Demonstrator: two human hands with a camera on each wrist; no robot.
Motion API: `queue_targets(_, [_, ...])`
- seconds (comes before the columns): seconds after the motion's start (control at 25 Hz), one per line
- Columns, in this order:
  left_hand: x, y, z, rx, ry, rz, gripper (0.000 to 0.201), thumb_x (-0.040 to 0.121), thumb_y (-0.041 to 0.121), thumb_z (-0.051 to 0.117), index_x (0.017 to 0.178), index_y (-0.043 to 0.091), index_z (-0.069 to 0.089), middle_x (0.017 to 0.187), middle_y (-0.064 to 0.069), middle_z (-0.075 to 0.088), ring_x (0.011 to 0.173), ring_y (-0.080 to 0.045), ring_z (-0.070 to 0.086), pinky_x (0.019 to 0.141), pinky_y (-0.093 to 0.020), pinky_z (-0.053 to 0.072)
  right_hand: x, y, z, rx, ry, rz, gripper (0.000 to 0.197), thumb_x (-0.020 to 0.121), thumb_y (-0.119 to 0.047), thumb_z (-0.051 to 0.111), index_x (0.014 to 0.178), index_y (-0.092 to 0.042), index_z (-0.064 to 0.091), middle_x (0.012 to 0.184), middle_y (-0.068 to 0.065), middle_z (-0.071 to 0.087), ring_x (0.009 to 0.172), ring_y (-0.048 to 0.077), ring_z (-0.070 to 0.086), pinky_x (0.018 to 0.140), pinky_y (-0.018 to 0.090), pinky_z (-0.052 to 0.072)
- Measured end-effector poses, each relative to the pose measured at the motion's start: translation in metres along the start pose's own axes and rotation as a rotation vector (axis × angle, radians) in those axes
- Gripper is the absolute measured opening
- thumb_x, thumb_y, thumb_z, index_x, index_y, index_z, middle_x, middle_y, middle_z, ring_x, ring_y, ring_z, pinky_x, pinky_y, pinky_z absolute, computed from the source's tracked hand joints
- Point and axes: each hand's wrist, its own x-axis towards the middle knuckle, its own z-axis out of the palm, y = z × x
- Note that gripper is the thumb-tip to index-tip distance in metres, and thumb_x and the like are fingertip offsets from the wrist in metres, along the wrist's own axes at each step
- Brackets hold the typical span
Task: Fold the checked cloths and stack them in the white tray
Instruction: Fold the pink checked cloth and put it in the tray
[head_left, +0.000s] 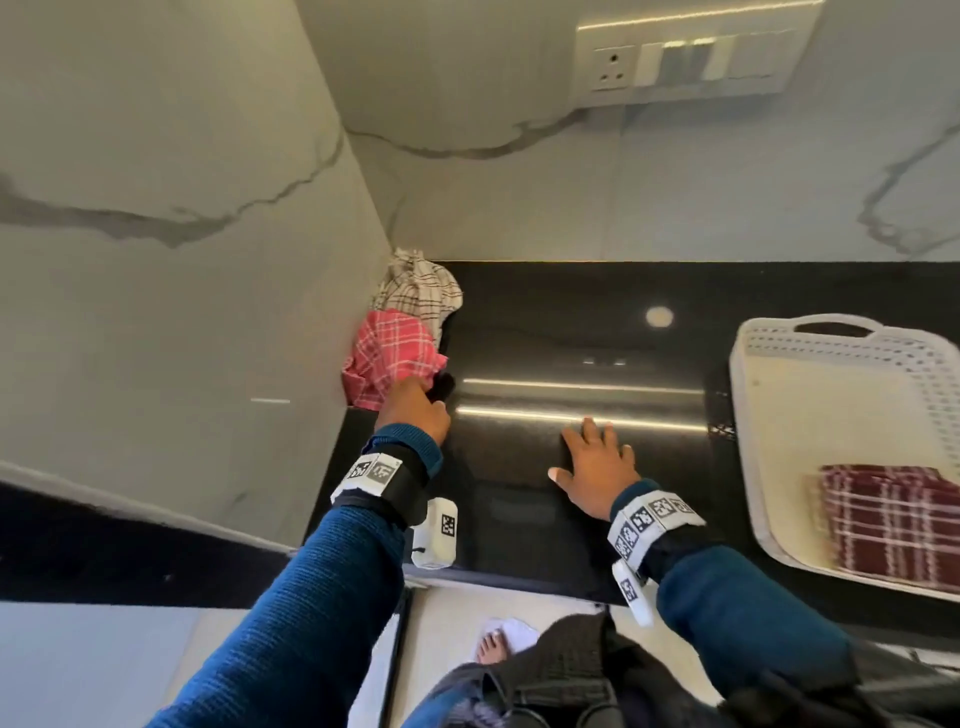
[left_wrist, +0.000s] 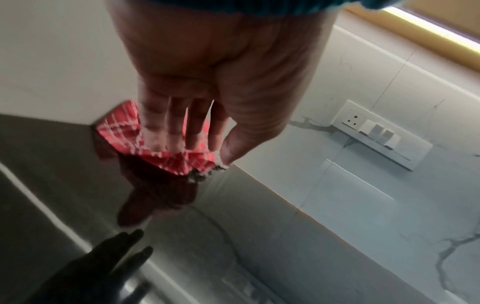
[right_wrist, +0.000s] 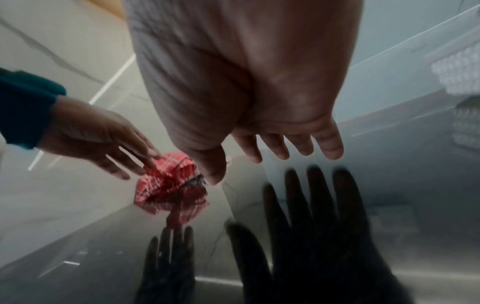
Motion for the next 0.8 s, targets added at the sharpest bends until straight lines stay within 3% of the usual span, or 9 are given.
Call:
queue_targets(0.12, [0.025,-0.017,-0.017,0.147,0.107,0.087,0.064,0.084,0.011,0.067,0.142,0.016,0.041,0.149,-0.011,0.035,0.131,-0.035,0.044,0.108,-0.046,0.043,0.014,-0.013,0.016,-0.041,-0.036,0.115,0.081,0.100,-0.042,0.051,0.161,-0.024,0.001,0.167,0.014,-0.013,0.151,0.044,-0.014,0.118,0.068,0.005])
queue_targets(0.24, [0.041,-0.029,-0.024,0.291,0.064,0.172,0.082,0.080,0.005,0.070,0.149,0.024,0.030,0.156,-0.014,0.023,0.137,-0.039,0.034,0.111,-0.051,0.039,0.014,-0.017,0.020,-0.019,-0.042,0.153,0.081,0.101,-0.039,0.047,0.160,-0.029,-0.008,0.165,0.012,-0.022,0.150,0.042,-0.021,0.119,0.066,0.000])
queue_targets(0.32, [0.047,-0.032,-0.020,0.258,0.023,0.222,0.070,0.083,0.003,0.068,0.144,0.023,0.041,0.149,-0.012,0.038,0.129,-0.037,0.046,0.105,-0.050,0.045,0.012,-0.015,0.021,-0.011,-0.032,0.164,0.078,0.102,-0.041,0.043,0.159,-0.032,-0.009,0.165,0.011,-0.023,0.150,0.040,-0.022,0.119,0.065,-0.001])
queue_targets(0.44, [0.047,-0.028,-0.014,0.118,0.064,0.276,0.020,0.098,0.022,0.053,0.115,0.020,0.063,0.112,-0.005,0.064,0.101,-0.029,0.062,0.088,-0.045,0.054,0.010,-0.010,0.019,0.017,-0.020,0.161,0.074,0.102,-0.046,0.042,0.159,-0.036,-0.005,0.167,0.007,-0.019,0.151,0.037,-0.021,0.121,0.062,-0.001])
queue_targets(0.52, [0.041,-0.026,-0.013,0.095,0.108,0.360,0.023,0.100,0.032,0.048,0.101,0.016,0.064,0.100,-0.002,0.062,0.091,-0.024,0.059,0.081,-0.041,0.051,0.010,-0.008,0.018,0.031,-0.018,0.152,0.074,0.102,-0.048,0.042,0.159,-0.038,-0.003,0.167,0.005,-0.017,0.152,0.036,-0.019,0.121,0.061,0.000])
queue_targets(0.6, [0.036,-0.023,-0.009,0.064,0.139,0.436,0.024,0.100,0.032,0.048,0.097,0.013,0.062,0.098,-0.002,0.057,0.089,-0.020,0.055,0.079,-0.039,0.049,0.009,-0.007,0.016,0.056,-0.010,0.149,0.073,0.102,-0.050,0.042,0.159,-0.040,-0.002,0.167,0.003,-0.017,0.152,0.034,-0.018,0.122,0.060,0.001])
queue_targets(0.68, [0.031,-0.019,-0.006,-0.043,0.109,0.509,0.019,0.101,0.028,0.048,0.095,0.013,0.059,0.093,0.000,0.056,0.083,-0.018,0.053,0.077,-0.038,0.049,0.008,-0.006,0.015,0.066,-0.005,0.145,0.073,0.102,-0.050,0.043,0.159,-0.041,-0.003,0.167,0.002,-0.017,0.152,0.034,-0.018,0.122,0.060,0.001])
queue_targets(0.8, [0.019,0.000,-0.007,-0.253,-0.001,0.599,0.014,0.103,0.023,0.047,0.091,0.020,0.054,0.078,0.006,0.057,0.069,-0.011,0.052,0.064,-0.030,0.045,0.005,-0.006,0.012,0.085,-0.002,0.138,0.075,0.100,-0.053,0.046,0.159,-0.041,0.001,0.168,0.002,-0.013,0.153,0.033,-0.016,0.122,0.060,0.002])
